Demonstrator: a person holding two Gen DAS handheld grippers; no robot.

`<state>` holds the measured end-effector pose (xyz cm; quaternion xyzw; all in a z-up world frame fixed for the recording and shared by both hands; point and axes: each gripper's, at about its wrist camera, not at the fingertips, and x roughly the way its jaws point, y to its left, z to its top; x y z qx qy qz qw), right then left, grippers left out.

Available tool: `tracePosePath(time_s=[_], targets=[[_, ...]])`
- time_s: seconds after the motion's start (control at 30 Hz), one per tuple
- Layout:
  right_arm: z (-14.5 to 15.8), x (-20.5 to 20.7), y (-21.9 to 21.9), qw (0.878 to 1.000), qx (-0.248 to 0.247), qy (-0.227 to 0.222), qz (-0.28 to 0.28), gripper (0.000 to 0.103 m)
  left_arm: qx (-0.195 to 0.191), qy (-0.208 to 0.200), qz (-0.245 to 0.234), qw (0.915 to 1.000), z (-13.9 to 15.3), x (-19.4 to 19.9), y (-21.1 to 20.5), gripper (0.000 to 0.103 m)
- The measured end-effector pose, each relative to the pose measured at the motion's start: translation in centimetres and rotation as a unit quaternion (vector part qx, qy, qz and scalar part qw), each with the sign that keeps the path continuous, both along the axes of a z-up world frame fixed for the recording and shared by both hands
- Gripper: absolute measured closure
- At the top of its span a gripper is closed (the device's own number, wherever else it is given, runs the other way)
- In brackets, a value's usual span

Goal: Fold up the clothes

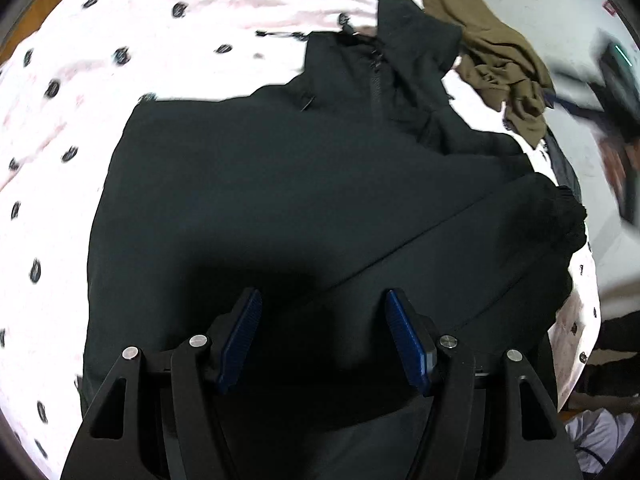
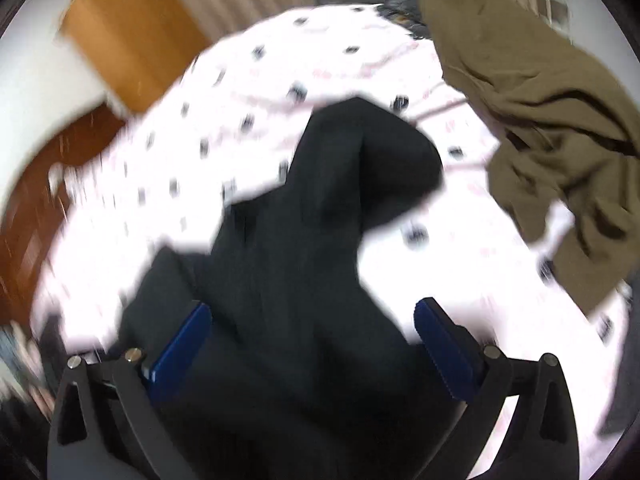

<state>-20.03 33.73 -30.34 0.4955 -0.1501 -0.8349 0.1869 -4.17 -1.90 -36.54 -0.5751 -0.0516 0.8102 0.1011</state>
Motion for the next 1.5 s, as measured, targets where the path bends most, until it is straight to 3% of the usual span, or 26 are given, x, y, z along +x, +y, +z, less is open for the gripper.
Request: tracePosePath(time_s=[0.1,0.2,0.27,0.4,0.5,0.57,0.6,0.73,0.87,0.93,0.97,1.03,1.1,1.13,1.17,1.23,1.27,1.47,1.5], targets=[[-1.3,-6.5,1.6,0.997,-0.045,-0.028,-0.053,0.001,-0.002,0.012,-0.017,0.9998,0.4,-0.5,0.8,0.044],[-4.2,-10.8,2.5,0.987,-0.094,-0.094,-0.088,0.002,-0.009,0.013,-0.039,0.9991,0.4,-0.4,1.5,0.044],[-6.3,-12.0,2.8,0.978,-0.109,-0.14,-0.107,0.009,-0.016,0.01,-0.051,0.9985,0.4,-0.1,1.8,0.044],[-8.8,-12.7,2.3,0.973,-0.101,-0.175,-0.116,0.024,-0.019,0.002,-0.054,0.9984,0.1,0.7,1.5,0.044],[-9.3,-14.0,1.2,0.975,-0.099,-0.168,-0.108,0.042,-0.017,-0.005,-0.037,0.9992,-0.1,1.0,0.6,0.044],[-7.7,-13.1,-0.1,0.985,-0.083,-0.135,-0.074,0.085,-0.009,-0.006,-0.022,0.9997,-0.1,1.2,-0.1,0.044],[-6.8,-12.6,-0.8,0.989,-0.074,-0.117,-0.056,0.091,-0.005,-0.007,-0.016,0.9998,0.0,1.3,-0.4,0.044],[-3.1,-10.6,-3.5,0.998,-0.039,-0.045,0.016,0.099,-0.006,-0.007,-0.001,1.0,0.4,1.8,-1.3,0.044],[0.5,-8.5,-6.3,0.996,-0.003,0.029,0.089,0.099,-0.006,-0.004,0.016,0.9999,1.4,2.4,-1.9,0.044],[2.4,-3.1,-8.5,0.979,0.044,0.086,0.179,0.099,-0.01,0.001,0.023,0.9997,2.2,3.0,-2.1,0.044],[3.4,-0.2,-9.7,0.965,0.069,0.115,0.226,0.099,-0.013,0.004,0.028,0.9995,2.8,3.5,-2.3,0.044],[5.3,5.6,-12.0,0.926,0.118,0.171,0.316,0.099,-0.017,0.012,0.038,0.999,3.8,4.4,-2.6,0.044],[7.3,11.3,-14.3,0.872,0.165,0.225,0.402,0.099,-0.019,0.02,0.054,0.9982,4.8,5.7,-3.0,0.044],[6.9,15.1,-14.7,0.838,0.195,0.248,0.444,0.099,-0.018,0.023,0.061,0.9977,5.2,6.2,-3.2,0.044],[5.8,19.0,-14.9,0.798,0.232,0.269,0.487,0.099,-0.017,0.024,0.068,0.9973,5.3,6.7,-3.2,0.044],[2.8,25.0,-14.8,0.735,0.284,0.275,0.551,0.098,-0.013,0.023,0.082,0.9963,5.5,7.6,-3.3,0.044],[1.7,26.4,-14.4,0.729,0.293,0.267,0.557,0.096,-0.011,0.023,0.089,0.9957,5.6,8.1,-3.4,0.044],[-4.8,33.2,-11.9,0.723,0.334,0.21,0.567,0.081,0.002,0.022,0.116,0.9929,6.0,10.3,-3.2,0.044],[-5.0,33.7,-11.6,0.727,0.337,0.205,0.562,0.078,0.003,0.022,0.115,0.9932,6.0,10.4,-2.9,0.044]])
